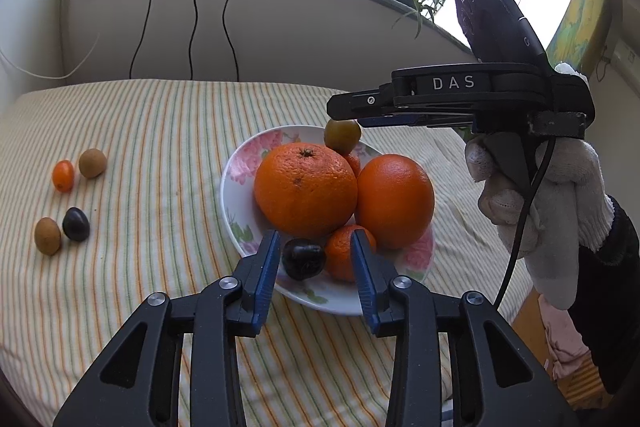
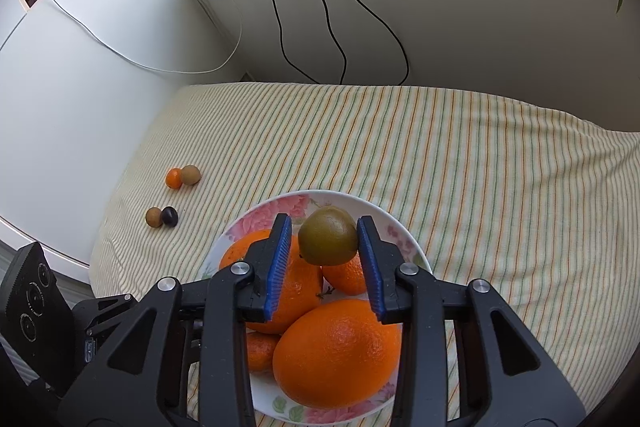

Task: Organize fruits
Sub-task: 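Carry the plum and green kiwi into the plate and open both grippers, then move both grippers back to the remaining fruit on the cloth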

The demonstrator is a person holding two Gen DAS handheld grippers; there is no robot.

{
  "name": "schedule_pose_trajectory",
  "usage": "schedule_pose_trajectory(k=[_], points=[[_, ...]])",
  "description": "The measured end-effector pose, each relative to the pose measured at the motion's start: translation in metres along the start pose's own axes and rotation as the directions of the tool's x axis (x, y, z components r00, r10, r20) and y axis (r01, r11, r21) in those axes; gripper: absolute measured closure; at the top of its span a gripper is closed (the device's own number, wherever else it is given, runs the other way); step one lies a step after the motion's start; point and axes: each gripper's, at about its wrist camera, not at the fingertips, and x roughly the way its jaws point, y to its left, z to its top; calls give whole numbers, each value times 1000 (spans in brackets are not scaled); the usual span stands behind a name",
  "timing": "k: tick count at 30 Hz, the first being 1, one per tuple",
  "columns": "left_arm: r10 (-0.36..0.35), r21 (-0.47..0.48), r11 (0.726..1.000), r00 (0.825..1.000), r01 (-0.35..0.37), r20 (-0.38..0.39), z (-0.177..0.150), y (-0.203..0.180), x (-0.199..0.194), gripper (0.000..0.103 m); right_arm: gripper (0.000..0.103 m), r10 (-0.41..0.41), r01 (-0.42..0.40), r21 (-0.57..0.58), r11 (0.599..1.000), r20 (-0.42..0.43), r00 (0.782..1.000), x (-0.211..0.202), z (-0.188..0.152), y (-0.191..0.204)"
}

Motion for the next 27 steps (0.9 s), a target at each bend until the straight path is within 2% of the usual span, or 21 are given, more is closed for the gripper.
schedule_pose_trajectory(k=[1,3,5,9,27], points=[[0,2,1000,1000,0,2,0,0,-1,59,52,2,-2,1,1000,4,1000,0,0,-1],[6,7,1000,1000,-6,5,0,-1,-1,47,44,1,-1,3,1000,13,1000,-2,1,-2],[9,11,1000,1000,-9,5,0,-2,-1,41,41,4,-4,7,1000,17,1000,-3,1,-2],[18,14,1000,1000,-18,6,-1,-4,-1,37,30,3,-3,9,1000,23,1000,-4,1,-2],[39,-10,999,999,-39,20,-2,13,-9,37,30,-1,3,-43,999,32,999,-8,2,21]])
